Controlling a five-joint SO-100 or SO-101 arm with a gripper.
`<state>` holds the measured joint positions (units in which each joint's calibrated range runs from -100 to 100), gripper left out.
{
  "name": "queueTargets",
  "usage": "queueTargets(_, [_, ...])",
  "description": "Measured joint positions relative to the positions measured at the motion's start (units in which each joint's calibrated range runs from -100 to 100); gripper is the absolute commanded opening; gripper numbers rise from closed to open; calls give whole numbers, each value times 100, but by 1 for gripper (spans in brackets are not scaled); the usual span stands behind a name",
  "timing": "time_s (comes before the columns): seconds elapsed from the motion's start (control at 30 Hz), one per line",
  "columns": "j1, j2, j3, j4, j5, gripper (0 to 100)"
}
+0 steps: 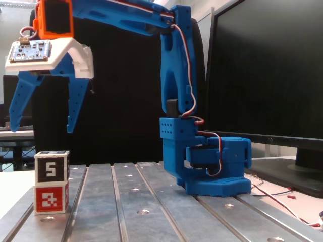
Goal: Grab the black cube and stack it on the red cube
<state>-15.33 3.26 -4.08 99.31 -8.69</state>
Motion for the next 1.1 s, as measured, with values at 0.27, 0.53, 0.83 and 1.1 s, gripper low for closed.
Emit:
queueTargets(0.27, [785, -8, 0, 0, 740, 12])
queueTargets(0.53, [1111, -770, 870, -619, 903, 1])
queueTargets(0.83, [1244, -2622, 3442, -2149, 913, 1])
queueTargets(1.1, [1267, -4127, 5272, -3103, 908, 1])
